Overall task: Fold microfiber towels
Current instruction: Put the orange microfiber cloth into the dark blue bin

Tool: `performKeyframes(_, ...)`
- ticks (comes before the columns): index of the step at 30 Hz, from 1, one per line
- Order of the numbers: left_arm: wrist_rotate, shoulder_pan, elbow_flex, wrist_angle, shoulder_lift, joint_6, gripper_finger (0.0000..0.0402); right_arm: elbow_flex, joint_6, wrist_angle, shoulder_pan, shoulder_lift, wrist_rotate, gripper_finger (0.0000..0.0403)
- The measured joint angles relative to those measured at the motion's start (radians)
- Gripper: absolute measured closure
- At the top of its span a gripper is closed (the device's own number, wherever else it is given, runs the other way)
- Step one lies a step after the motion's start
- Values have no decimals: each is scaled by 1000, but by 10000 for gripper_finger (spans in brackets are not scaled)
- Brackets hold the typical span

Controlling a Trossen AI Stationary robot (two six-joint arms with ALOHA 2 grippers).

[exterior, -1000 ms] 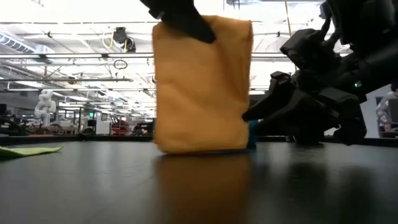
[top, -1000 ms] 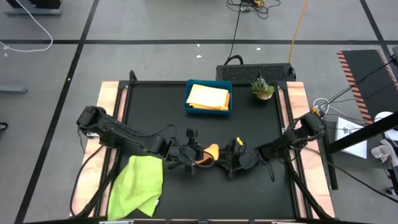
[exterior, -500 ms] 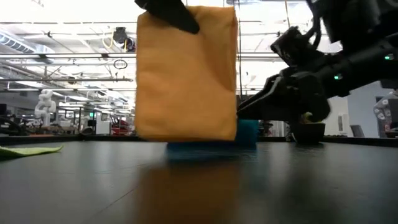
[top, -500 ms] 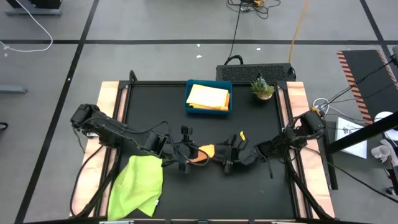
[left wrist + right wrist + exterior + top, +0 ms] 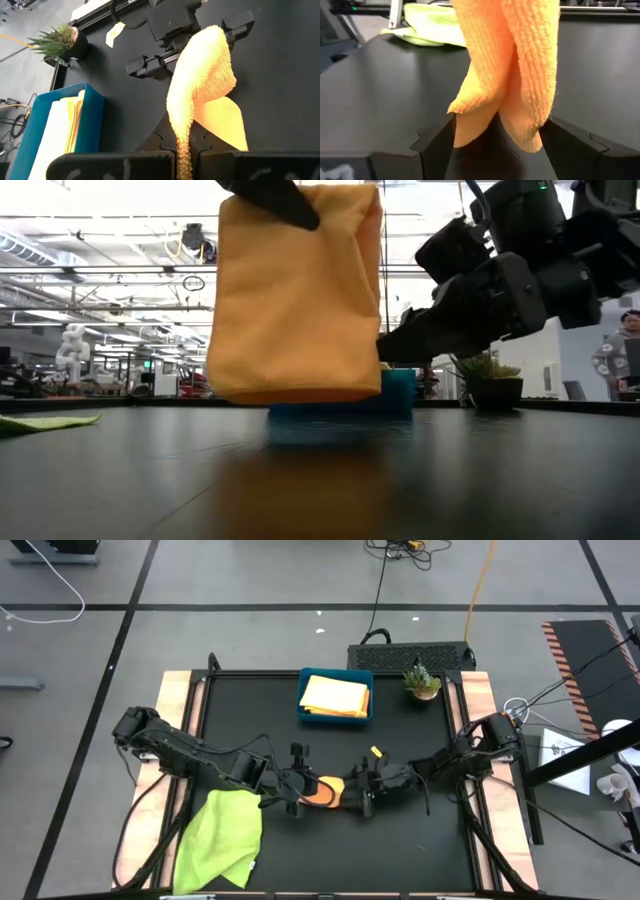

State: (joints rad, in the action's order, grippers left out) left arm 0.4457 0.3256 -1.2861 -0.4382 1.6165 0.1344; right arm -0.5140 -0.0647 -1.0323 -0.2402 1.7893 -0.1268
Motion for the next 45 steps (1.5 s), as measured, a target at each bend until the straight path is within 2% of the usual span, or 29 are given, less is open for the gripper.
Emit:
performKeyframes(7, 1, 0, 0, -3, 0, 4, 401, 0, -48, -16, 16, 0, 109, 159)
performKeyframes(18, 51, 0, 0, -6, -6, 3, 400, 0, -103, -12, 18, 0, 92, 191)
performKeyframes(22, 53, 0, 0, -10, -24, -15, 400, 0, -44, -11, 18, 0, 76, 249)
performKeyframes(27, 57, -4, 0, -10, -64, -58, 400, 0, 16, -34, 24, 0, 78, 380)
performKeyframes(30, 66, -4, 0, -8, -86, -46, 400, 0, 32, -35, 38, -24, 77, 392)
performKeyframes(38, 143, -5, 0, -4, -121, 12, 401, 0, 116, 148, 65, -244, 67, 402)
performKeyframes(45, 236, -41, 1, 42, -144, 79, 401, 0, 245, 369, 112, -516, -64, 402)
